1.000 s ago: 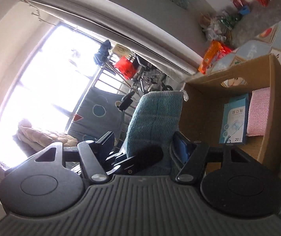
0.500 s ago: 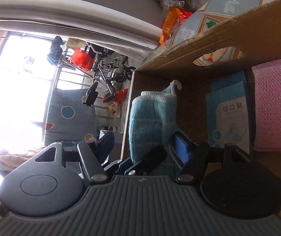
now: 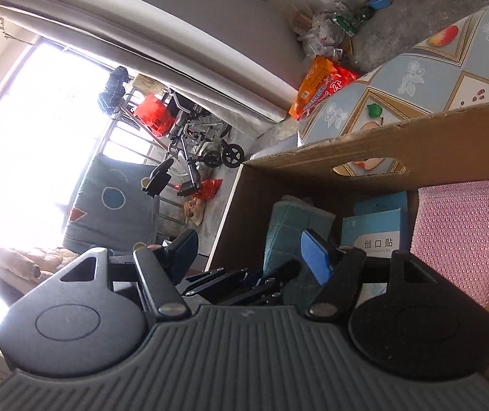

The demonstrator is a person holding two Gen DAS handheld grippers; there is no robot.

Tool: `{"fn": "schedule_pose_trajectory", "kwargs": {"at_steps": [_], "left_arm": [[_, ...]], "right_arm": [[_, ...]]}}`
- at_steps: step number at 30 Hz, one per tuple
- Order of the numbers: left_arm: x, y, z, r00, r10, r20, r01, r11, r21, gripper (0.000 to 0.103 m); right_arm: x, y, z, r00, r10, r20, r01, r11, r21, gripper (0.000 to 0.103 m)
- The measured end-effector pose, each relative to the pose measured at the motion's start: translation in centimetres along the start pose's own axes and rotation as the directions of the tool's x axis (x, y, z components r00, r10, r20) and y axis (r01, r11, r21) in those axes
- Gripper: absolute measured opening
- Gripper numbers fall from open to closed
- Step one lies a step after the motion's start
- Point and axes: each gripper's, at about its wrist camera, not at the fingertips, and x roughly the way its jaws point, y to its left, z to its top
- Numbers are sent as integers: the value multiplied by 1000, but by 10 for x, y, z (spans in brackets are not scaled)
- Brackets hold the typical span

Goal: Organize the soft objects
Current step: 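Lower the towel into the box and open the left gripper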

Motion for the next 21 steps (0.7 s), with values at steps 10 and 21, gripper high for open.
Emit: {"fn": "schedule_pose_trajectory", "kwargs": {"at_steps": [10, 21], "left_arm": [[25, -21, 1, 996, 85, 14, -86, 990, 116, 19], [-5, -7, 4, 997, 24, 71, -26, 999, 36, 63]], "right_arm": [[-30, -7, -12, 1000, -6, 3, 6, 999, -49, 67], [-87, 10, -20, 991, 62, 118, -50, 994, -98, 70]]}}
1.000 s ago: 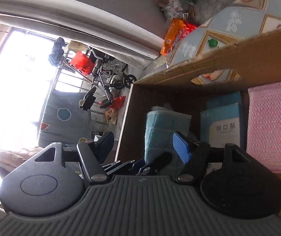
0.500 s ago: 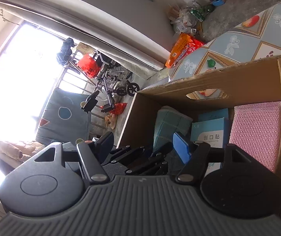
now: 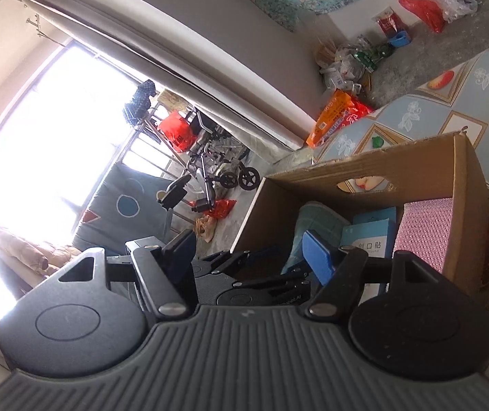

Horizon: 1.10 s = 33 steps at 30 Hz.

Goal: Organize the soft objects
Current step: 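Lower the towel into the box and open the left gripper, then move the right tool to the pink plush toy on the table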

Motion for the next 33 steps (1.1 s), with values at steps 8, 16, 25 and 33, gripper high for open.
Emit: {"fn": "schedule_pose_trajectory", "kwargs": {"at_steps": [8, 16, 25, 33], "left_arm": [[-47, 7, -4, 997, -42, 58, 45, 997, -68, 77], [-124, -3, -21, 974, -160, 163, 180, 977, -112, 81], [-193, -52, -34, 913, -319, 256, 342, 938, -51, 85], [-207, -129, -28, 871, -424, 247, 418, 905, 79, 86]], "right_arm": [[-58, 8, -3, 996, 30, 88, -29, 1000, -5, 73], [-161, 22, -21, 983, -41, 178, 57, 995, -81, 82], [-306, 19, -55, 915, -244, 322, 294, 948, -118, 86], [-376, -12, -96, 864, -357, 356, 402, 913, -61, 88]]}}
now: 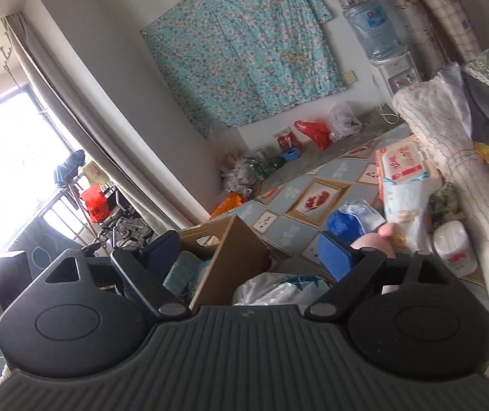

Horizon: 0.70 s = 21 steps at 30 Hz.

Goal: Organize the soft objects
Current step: 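Move the right tool to the pink plush toy on the table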

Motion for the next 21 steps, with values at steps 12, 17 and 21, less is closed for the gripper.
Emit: {"fn": "schedule_pose_trajectory", "kwargs": {"at_steps": [12, 17, 21], "left_arm": [[87, -91, 3, 988, -60, -141, 80, 986, 144, 86], [122, -110, 1, 980, -48, -196, 89, 974, 208, 86], [147, -124, 2, 975, -32, -219, 90, 962, 259, 86]], "right_arm": [[37, -54, -19, 997, -38, -70, 45, 994, 104, 88], [79, -81, -19, 992, -44, -119, 63, 985, 162, 78], [108, -97, -16, 986, -65, -153, 90, 983, 159, 73]]}}
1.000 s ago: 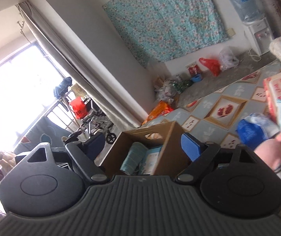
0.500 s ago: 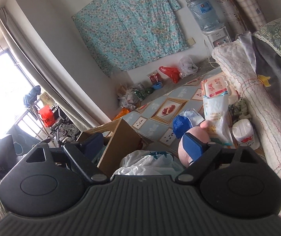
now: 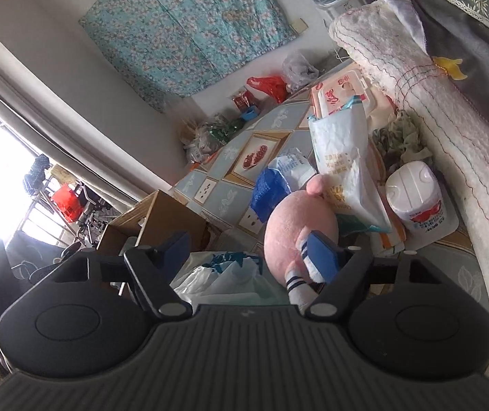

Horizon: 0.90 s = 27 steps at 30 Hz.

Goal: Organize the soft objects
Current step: 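Move the right tool to the pink plush toy on the table, then close the right gripper on the pink plush toy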

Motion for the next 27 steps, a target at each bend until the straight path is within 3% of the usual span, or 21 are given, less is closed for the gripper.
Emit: {"fn": "schedule_pose_trajectory", "kwargs": {"at_steps": [4, 12, 20, 27], "left_arm": [[24, -6, 10, 999, -22, -30, 23, 1000, 18, 86], [68, -11, 25, 993, -69, -99, 71, 997, 19, 82], [102, -5, 27, 973, -166, -157, 158, 985, -66, 67], [105, -8, 29, 978, -157, -137, 148, 986, -73, 66]], "right_arm": [[28, -11, 8, 999, -23, -41, 23, 1000, 1, 67], [65, -29, 11, 992, -63, -113, 65, 998, 19, 66], [93, -42, 9, 984, -47, -173, 60, 996, 68, 67], [109, -56, 4, 985, 9, -171, 18, 988, 151, 66]]}}
